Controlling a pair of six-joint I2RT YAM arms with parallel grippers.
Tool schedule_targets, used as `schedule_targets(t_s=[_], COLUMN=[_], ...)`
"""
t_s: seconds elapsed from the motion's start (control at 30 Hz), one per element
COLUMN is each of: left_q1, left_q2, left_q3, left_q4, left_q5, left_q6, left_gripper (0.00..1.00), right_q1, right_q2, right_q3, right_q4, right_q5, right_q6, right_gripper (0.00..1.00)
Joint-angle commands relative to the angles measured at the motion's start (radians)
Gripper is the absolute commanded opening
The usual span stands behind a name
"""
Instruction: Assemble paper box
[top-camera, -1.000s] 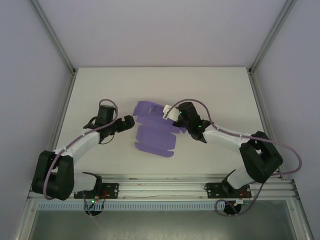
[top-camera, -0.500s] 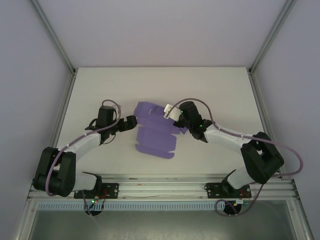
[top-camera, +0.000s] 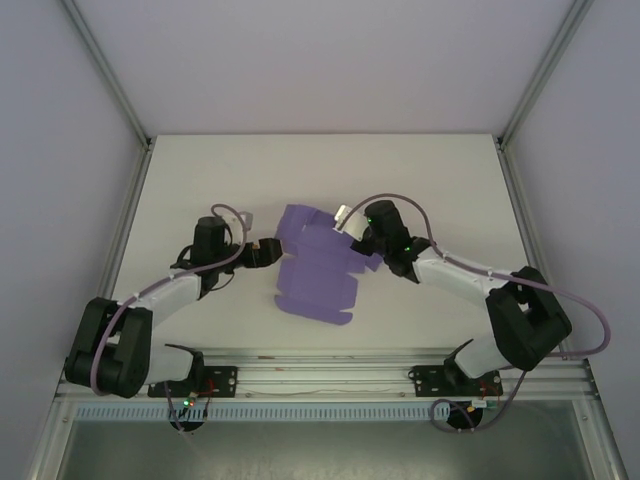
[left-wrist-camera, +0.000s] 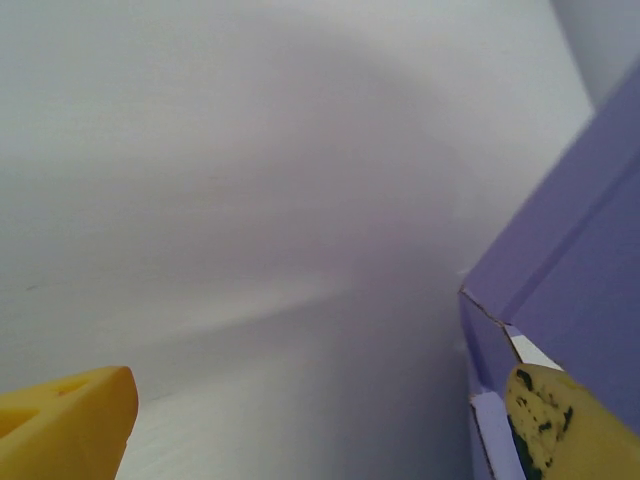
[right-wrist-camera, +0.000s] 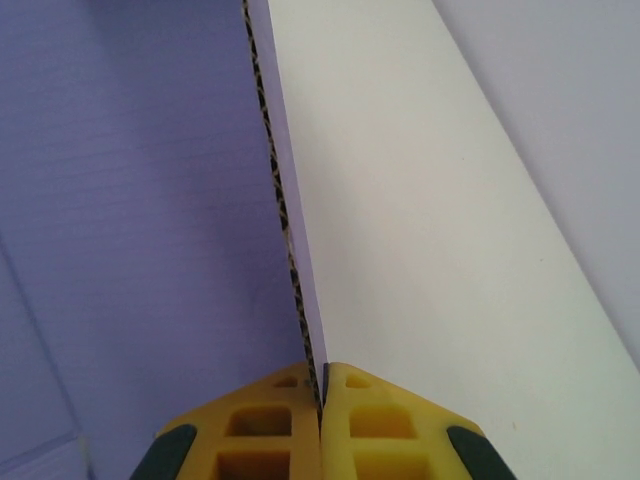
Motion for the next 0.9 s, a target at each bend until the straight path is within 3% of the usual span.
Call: schedule_targets(t_s=[0.0,0.17,0.4,0.63,0.73,0.87], left_q1=[-0.038,-0.048,-0.037,-0.028,-0.028,-0.012], left_q2=[-0.032,-0.031,-0.198,-0.261,-0.189,-0.064], left_q3=[-0.005,0.039,-0.025,-0.074,-0.043,0.035], left_q4=[0.091,-0.013,-0.140,-0.019,0.014,0.023], left_q5=[0.078,-0.056,-0.236,-0.094,-0.112,-0.091], left_q6=[0.048,0.004,0.013,0.098,0.121,0.153], left_gripper=[0.93,0.71,0.74,0.72,0.70,0.59], right_q1=[0.005,0.002,-0.015,-0.018,-0.018,-0.023], right_q2=[-0.016,-0.011,0.011,0.020,0.015,0.012], right_q3=[0.026,0.029,0.084,0.118,0.119,0.129], right_q4=[0.003,-0.002,-0.113,-0.196,-0.207,-0.243], right_q5=[-0.069,-0.054,-0.059,-0.138,-0.171,-0.210], right_q6=[0.050,0.048,0.072,0.077,0.083,0.083], right_gripper=[0.00,0.00,0.00,0.00,0.00,0.00])
